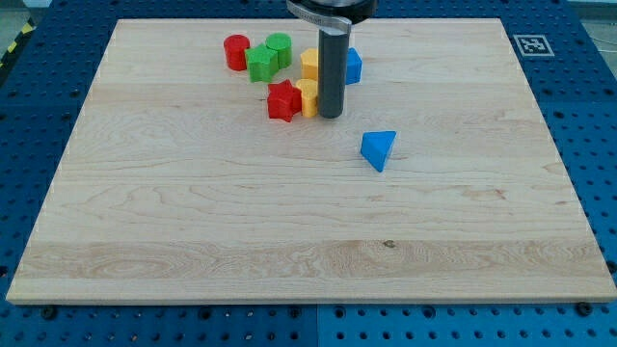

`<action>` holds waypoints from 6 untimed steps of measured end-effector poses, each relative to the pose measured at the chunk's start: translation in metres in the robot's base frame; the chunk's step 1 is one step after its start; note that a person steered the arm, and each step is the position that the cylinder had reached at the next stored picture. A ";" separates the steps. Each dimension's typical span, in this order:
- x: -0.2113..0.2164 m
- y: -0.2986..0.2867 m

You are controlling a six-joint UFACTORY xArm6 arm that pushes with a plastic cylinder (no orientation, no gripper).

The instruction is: Place the yellow heart to the top right of the red star

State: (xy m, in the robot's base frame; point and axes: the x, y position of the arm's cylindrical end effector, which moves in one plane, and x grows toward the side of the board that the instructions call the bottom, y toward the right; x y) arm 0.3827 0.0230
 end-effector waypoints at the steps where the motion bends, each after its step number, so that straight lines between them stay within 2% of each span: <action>1: -0.004 -0.002; 4: -0.027 -0.006; 6: -0.020 0.014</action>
